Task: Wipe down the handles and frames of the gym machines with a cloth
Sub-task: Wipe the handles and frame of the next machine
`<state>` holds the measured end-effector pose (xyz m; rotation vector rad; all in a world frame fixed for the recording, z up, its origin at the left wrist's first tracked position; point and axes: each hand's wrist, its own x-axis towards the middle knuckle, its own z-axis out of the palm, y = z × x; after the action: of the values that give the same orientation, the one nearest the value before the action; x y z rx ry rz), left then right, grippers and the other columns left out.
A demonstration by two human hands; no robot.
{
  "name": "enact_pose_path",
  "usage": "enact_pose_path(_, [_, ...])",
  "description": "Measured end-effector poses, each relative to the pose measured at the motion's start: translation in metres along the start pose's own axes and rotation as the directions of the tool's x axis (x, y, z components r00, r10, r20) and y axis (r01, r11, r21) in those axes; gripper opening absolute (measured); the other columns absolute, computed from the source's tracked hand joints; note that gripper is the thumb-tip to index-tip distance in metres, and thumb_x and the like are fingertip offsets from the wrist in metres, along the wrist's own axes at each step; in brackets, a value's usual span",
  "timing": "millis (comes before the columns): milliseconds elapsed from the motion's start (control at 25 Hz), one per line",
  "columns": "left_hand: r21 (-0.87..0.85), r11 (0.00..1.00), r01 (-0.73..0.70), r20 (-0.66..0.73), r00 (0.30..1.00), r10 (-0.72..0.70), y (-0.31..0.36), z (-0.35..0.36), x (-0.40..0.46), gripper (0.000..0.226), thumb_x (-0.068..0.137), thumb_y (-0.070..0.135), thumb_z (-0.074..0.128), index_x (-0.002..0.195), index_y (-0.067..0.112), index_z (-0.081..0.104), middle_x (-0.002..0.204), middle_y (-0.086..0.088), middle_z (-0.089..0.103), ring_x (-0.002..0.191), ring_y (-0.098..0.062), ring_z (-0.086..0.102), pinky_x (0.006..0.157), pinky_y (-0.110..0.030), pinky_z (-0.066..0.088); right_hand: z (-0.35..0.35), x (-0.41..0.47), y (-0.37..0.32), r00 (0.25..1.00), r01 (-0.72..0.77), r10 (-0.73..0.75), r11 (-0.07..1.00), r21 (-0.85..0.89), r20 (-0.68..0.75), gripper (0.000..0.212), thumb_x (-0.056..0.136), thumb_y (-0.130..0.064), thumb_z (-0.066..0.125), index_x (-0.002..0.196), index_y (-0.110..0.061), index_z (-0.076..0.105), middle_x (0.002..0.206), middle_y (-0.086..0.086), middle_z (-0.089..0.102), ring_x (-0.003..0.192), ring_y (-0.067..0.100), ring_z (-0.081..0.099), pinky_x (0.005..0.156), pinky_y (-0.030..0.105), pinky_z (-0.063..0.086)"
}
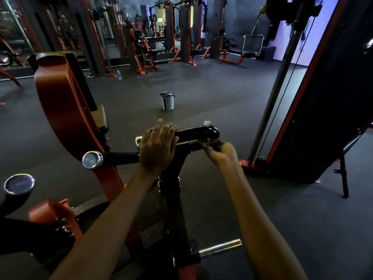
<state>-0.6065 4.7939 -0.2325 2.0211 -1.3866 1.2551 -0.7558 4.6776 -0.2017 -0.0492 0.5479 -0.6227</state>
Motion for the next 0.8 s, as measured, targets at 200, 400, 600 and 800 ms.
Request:
enact_pose_path(200, [-0.003, 1.0, -0.003, 0.008, 1.0, 0.003, 0.0, -0.002, -0.001, 0.039, 0.1, 0.029, 0.034, 0.114, 0.009, 0.065, 0.114, -0.007, 0.066, 0.121, -0.032, 0.056, 0.089, -0.038, 0.039, -0.002, 0.023, -0.022, 0.983, 0.001, 0.091, 0.865, 0.502, -0.158, 0.052, 0.098, -0.008, 0.032, 0.147, -0.003, 0.013, 0.144, 0.029, 0.028, 0.127, 0.046, 0.039, 0.1, 0.049, 0.043])
enact_pose_path(400, [-0.014, 0.999, 0.031, 0.04, 0.999, -0.03, 0.0, -0.003, -0.001, 0.038, 0.099, 0.029, 0.035, 0.115, 0.01, 0.064, 0.117, -0.008, 0.065, 0.123, -0.032, 0.054, 0.091, -0.039, 0.038, -0.018, 0.034, 0.028, 0.955, 0.201, -0.275, 0.872, -0.446, -0.108, 0.039, 0.099, 0.007, 0.024, 0.13, 0.03, 0.017, 0.136, 0.042, 0.032, 0.13, 0.046, 0.035, 0.093, 0.025, 0.044])
enact_pose_path(600, [-0.025, 0.999, 0.035, 0.026, 0.999, -0.035, 0.002, -0.004, -0.001, 0.038, 0.099, 0.028, 0.036, 0.113, 0.009, 0.065, 0.115, -0.008, 0.066, 0.122, -0.033, 0.055, 0.091, -0.039, 0.038, -0.058, 0.077, 0.035, 0.303, 0.613, -0.197, -0.709, -0.349, 0.932, 0.019, 0.092, -0.003, 0.046, 0.102, 0.0, 0.063, 0.103, 0.017, 0.066, 0.091, 0.023, 0.063, 0.078, 0.033, 0.054])
enact_pose_path(800, [-0.034, 0.998, 0.046, 0.05, 0.998, -0.044, 0.003, -0.004, -0.001, 0.041, 0.1, 0.029, 0.033, 0.115, 0.009, 0.064, 0.116, -0.008, 0.065, 0.123, -0.032, 0.054, 0.092, -0.04, 0.041, -0.057, 0.113, 0.009, 0.303, 0.192, -0.058, -0.974, -0.12, 0.951, 0.015, 0.064, 0.006, 0.072, 0.077, 0.0, 0.07, 0.079, 0.015, 0.068, 0.076, 0.027, 0.067, 0.073, 0.033, 0.058])
